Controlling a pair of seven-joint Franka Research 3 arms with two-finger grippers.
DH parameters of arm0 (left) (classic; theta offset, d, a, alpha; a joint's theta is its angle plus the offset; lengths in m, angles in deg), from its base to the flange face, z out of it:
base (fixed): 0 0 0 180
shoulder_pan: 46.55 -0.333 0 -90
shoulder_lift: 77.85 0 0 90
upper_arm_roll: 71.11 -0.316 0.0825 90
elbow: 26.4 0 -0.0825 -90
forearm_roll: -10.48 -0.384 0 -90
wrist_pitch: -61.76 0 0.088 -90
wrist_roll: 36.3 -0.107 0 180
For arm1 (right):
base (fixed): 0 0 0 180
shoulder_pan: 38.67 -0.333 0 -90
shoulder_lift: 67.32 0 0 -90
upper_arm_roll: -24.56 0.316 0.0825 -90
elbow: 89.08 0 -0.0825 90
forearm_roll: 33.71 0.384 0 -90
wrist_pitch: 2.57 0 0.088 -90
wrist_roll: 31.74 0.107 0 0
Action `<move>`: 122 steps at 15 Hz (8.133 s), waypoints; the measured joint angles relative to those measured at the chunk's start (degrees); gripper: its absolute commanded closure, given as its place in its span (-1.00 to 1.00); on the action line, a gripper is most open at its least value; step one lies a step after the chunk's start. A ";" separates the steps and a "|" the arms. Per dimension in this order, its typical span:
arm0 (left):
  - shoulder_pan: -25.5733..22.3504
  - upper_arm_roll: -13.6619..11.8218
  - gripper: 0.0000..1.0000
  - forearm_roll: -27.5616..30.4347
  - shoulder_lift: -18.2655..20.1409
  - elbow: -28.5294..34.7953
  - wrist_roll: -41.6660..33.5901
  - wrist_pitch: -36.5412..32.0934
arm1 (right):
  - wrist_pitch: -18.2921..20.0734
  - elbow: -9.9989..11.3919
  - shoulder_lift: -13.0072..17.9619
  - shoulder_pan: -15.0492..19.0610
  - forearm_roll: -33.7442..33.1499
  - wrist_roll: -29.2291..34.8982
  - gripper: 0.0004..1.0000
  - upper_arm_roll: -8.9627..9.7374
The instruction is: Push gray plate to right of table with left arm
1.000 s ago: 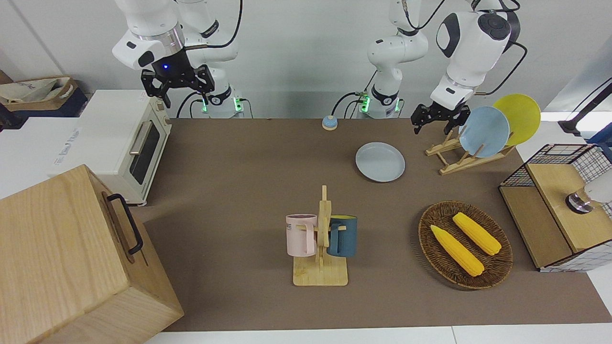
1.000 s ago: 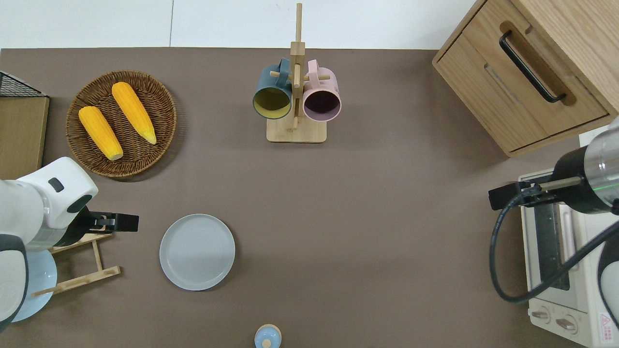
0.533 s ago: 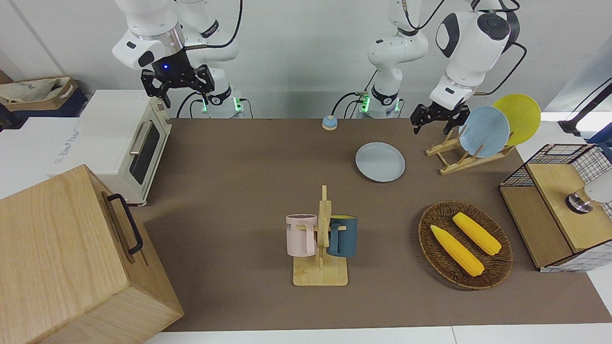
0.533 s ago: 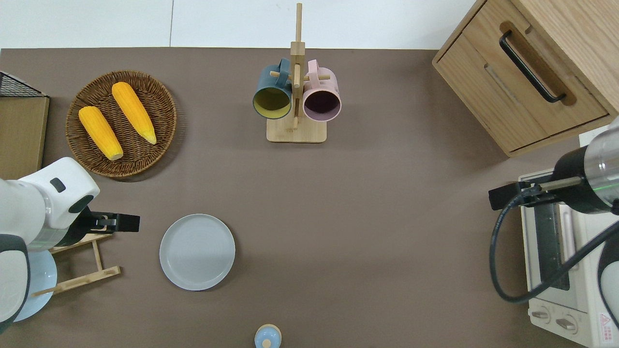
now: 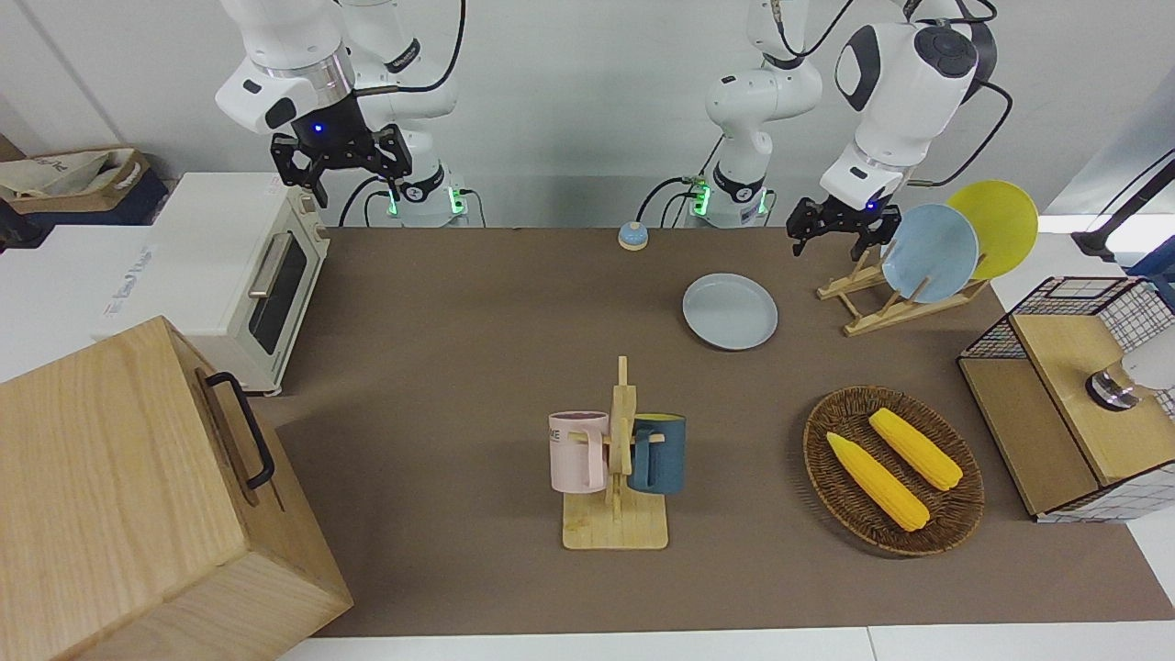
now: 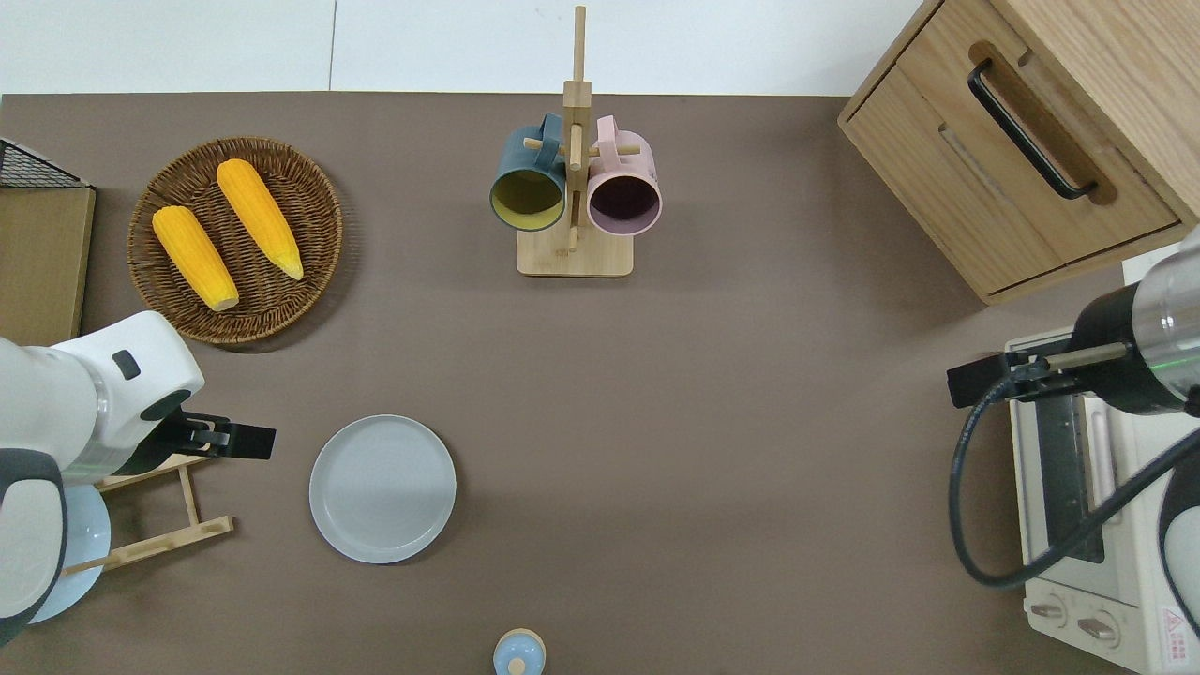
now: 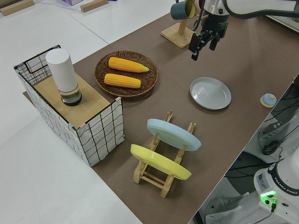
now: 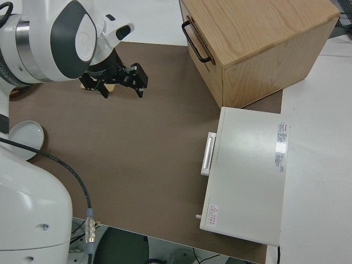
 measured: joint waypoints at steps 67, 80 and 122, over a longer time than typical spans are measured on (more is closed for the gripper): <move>2.81 1.31 1.00 0.00 -5.22 29.48 6.58 36.11 | 0.00 0.00 0.00 0.00 0.00 0.00 -0.97 0.00; 17.47 1.93 1.00 0.00 -6.83 26.88 29.74 36.34 | 0.00 0.00 0.00 0.00 0.00 0.00 -0.97 0.00; 49.74 1.98 -0.93 -11.63 -33.90 -7.31 82.40 28.41 | 0.00 0.00 0.00 0.00 0.00 0.00 -0.97 0.00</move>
